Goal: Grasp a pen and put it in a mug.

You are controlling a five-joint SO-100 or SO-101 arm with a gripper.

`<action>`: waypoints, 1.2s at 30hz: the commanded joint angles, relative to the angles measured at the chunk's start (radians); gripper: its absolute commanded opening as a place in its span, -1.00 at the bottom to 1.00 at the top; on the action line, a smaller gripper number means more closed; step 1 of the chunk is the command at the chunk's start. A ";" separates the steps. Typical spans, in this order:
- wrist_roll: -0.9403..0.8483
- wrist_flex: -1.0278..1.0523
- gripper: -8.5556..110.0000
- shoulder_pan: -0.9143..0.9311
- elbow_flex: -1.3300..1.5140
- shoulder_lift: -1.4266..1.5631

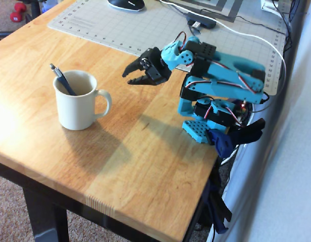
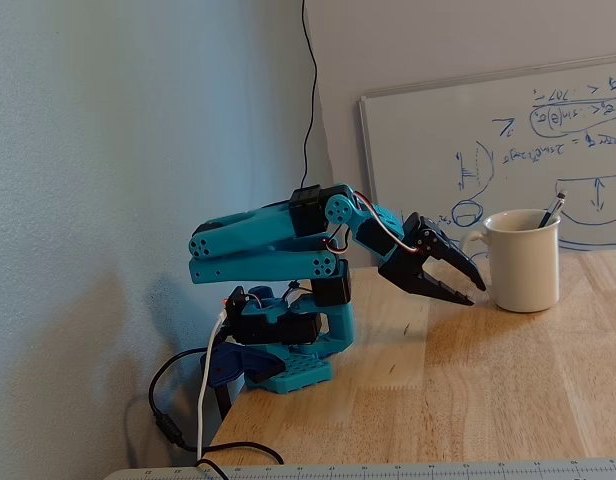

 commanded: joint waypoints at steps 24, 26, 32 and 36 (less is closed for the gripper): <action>-0.025 0.390 -0.72 0.026 0.064 0.209; -0.025 0.370 -0.73 0.021 0.086 0.209; -0.025 0.354 -0.73 0.020 0.078 0.207; -0.025 0.354 -0.73 0.020 0.078 0.207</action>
